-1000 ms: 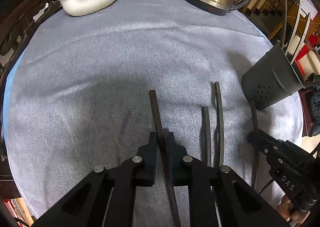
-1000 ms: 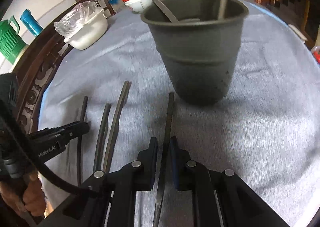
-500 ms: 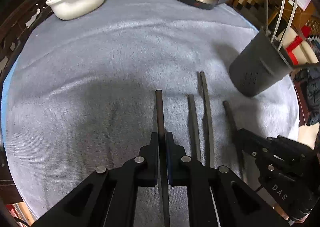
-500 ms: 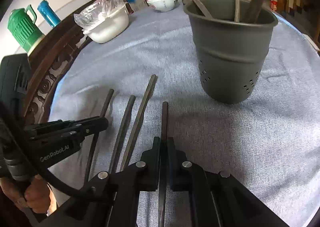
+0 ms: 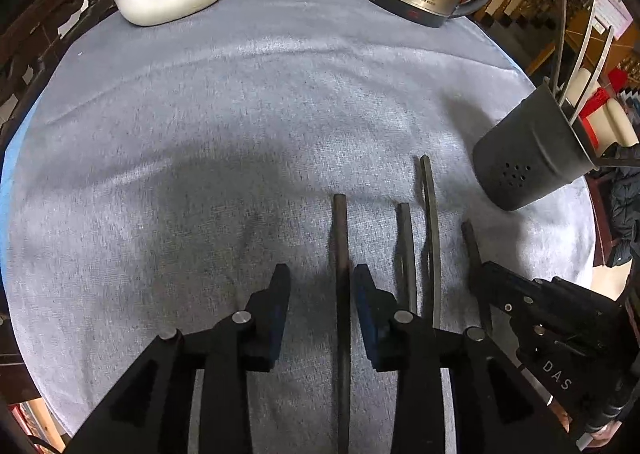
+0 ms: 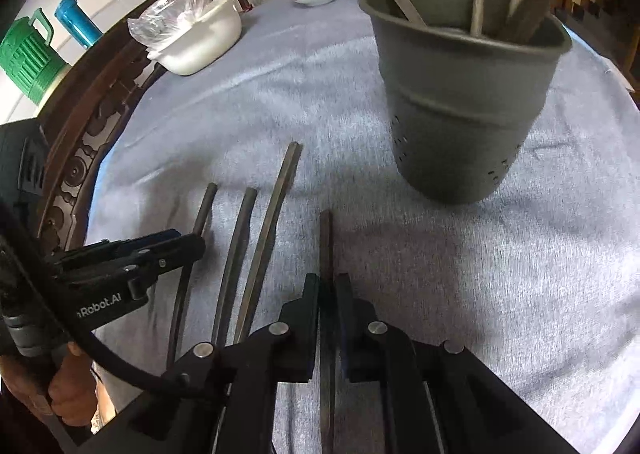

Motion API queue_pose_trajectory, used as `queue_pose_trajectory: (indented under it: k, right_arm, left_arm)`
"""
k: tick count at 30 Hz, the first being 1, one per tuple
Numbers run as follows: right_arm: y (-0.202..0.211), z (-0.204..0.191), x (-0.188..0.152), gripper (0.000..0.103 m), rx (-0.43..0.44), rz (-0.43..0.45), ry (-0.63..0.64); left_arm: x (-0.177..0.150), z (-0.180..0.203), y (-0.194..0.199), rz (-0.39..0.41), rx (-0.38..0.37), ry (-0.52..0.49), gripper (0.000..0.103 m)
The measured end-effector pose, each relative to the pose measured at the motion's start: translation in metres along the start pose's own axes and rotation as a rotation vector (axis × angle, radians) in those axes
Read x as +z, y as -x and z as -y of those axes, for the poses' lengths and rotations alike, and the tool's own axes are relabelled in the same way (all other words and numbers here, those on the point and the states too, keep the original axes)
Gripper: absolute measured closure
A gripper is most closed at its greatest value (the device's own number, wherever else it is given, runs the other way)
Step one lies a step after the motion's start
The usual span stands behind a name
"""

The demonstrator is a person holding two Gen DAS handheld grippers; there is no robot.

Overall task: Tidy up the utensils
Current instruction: 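Close the left tool on a chopstick while the right tool grasps another, then lift both held chopsticks up over the grey cup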

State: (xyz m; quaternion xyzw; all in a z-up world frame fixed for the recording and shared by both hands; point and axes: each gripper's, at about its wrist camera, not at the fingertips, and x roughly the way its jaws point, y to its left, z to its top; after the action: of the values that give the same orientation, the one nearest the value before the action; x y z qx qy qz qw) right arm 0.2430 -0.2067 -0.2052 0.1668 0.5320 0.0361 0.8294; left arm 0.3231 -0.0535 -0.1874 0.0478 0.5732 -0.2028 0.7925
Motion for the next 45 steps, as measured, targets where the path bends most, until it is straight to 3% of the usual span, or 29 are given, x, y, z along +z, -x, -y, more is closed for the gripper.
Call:
queue_pose_trajectory:
  k: [4,9,14,24,37,45]
  right_arm:
    - [-0.003,0.000,0.004,0.091,0.004,0.041,0.008]
    - [-0.003,-0.002,0.003,0.094,-0.004,0.064,0.042]
    - [0.004,-0.004,-0.002,0.096,0.005,0.093,0.047]
    - [0.057,-0.007,-0.004,0.096,0.070,0.223,0.049]
    - [0.132,-0.009,-0.013,0.096,0.162,0.391,0.048]
    - [0.163,-0.006,-0.021,0.096,0.217,0.500,0.047]
  left_arm:
    - [0.001,0.005,-0.001,0.014,0.018,-0.015,0.070]
    - [0.003,0.008,-0.005,0.026,0.033,-0.023,0.095]
    - [-0.002,0.007,0.001,0.046,0.035,-0.004,0.096]
    - [-0.010,0.016,0.068,0.183,0.054,0.000,0.097]
    - [-0.013,0.028,0.124,0.312,0.018,-0.007,0.097]
    - [-0.017,0.032,0.156,0.386,0.034,-0.012,0.097]
